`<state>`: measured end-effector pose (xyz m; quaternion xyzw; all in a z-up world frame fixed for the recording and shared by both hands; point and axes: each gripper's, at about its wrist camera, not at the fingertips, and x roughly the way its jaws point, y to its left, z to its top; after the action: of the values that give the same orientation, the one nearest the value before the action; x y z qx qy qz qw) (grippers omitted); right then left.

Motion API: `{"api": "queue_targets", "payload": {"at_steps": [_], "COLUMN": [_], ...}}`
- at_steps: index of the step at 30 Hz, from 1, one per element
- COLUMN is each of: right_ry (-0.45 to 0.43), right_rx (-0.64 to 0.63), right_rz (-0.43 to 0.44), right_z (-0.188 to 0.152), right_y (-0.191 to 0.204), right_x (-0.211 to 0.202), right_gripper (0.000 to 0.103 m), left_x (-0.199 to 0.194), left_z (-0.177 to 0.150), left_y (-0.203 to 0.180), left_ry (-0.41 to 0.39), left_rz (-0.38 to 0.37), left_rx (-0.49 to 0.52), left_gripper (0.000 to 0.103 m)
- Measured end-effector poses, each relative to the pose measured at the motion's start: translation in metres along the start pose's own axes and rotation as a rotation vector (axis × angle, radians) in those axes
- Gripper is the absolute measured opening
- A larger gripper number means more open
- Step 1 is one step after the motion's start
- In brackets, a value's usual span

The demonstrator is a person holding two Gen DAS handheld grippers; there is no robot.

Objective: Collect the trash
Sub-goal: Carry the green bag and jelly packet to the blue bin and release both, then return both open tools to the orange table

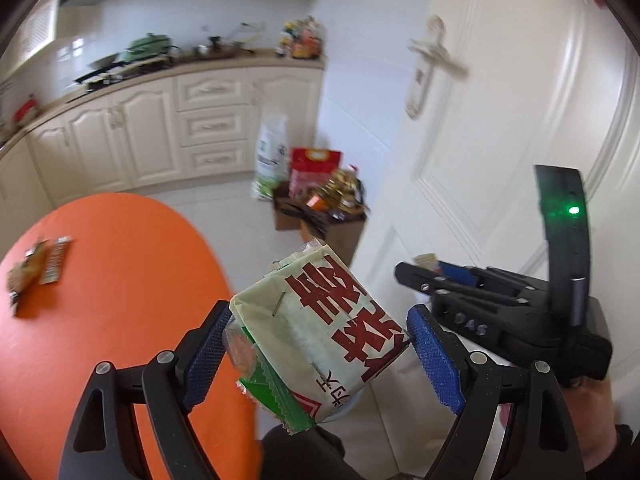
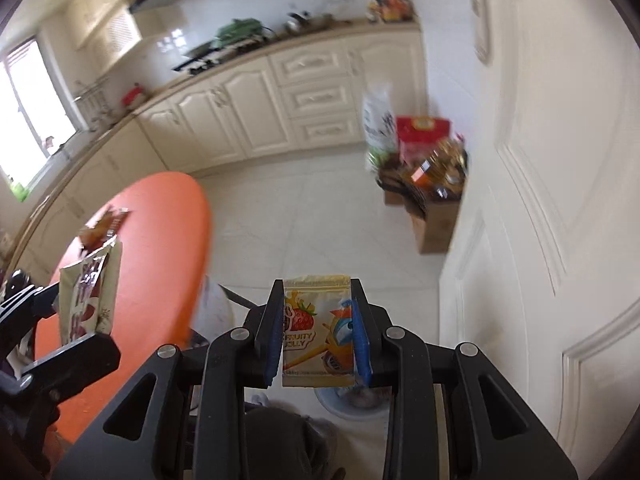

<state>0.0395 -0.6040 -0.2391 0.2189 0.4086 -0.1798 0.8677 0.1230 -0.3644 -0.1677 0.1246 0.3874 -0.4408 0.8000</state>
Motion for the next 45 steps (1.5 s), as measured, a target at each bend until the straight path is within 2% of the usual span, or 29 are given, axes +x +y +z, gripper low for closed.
{"api": "queue_targets", "payload": {"at_steps": [6, 10, 17, 18, 20, 21, 23, 24, 29, 37, 41, 45], "right_ry": [0.127, 0.172, 0.256, 0.260, 0.262, 0.261, 0.251, 0.252, 0.249, 0.182, 0.122, 0.049], "right_rx": [0.099, 0.159, 0.203, 0.209, 0.228, 0.243, 0.262, 0.267, 0.250, 0.228, 0.195, 0.150], "right_rz": [-0.001, 0.020, 0.025, 0.017, -0.006, -0.019, -0.030, -0.033, -0.076, -0.083, -0.072, -0.051], "right_z": [-0.019, -0.026, -0.034, -0.034, -0.036, -0.036, -0.038, -0.038, -0.035, -0.022, -0.008, 0.007], "right_y": [-0.051, -0.069, -0.081, -0.083, -0.088, -0.092, -0.098, -0.100, -0.098, -0.082, -0.062, -0.034], "right_x": [0.051, 0.079, 0.119, 0.123, 0.125, 0.125, 0.123, 0.121, 0.111, 0.081, 0.056, 0.025], "right_gripper": [0.030, 0.030, 0.034, 0.038, 0.060, 0.067, 0.086, 0.089, 0.103, 0.103, 0.103, 0.103], "left_x": [0.078, 0.132, 0.164, 0.169, 0.178, 0.182, 0.182, 0.185, 0.161, 0.102, 0.052, 0.006], "left_z": [0.016, 0.044, 0.058, 0.062, 0.069, 0.073, 0.075, 0.076, 0.067, 0.047, 0.037, 0.020], "left_y": [-0.008, -0.018, -0.030, -0.034, -0.044, -0.050, -0.059, -0.064, -0.076, -0.076, -0.064, -0.045], "left_ry": [0.148, 0.221, 0.307, 0.312, 0.315, 0.311, 0.298, 0.292, 0.242, 0.124, 0.049, -0.020], "left_rz": [-0.019, -0.005, 0.048, 0.062, 0.101, 0.109, 0.109, 0.116, 0.135, 0.150, 0.154, 0.190], "left_rx": [0.042, 0.054, 0.082, 0.088, 0.107, 0.114, 0.112, 0.114, 0.125, 0.103, 0.059, 0.014], "left_gripper": [0.083, 0.083, 0.085, 0.089, 0.096, 0.099, 0.101, 0.101, 0.101, 0.101, 0.101, 0.102]}}
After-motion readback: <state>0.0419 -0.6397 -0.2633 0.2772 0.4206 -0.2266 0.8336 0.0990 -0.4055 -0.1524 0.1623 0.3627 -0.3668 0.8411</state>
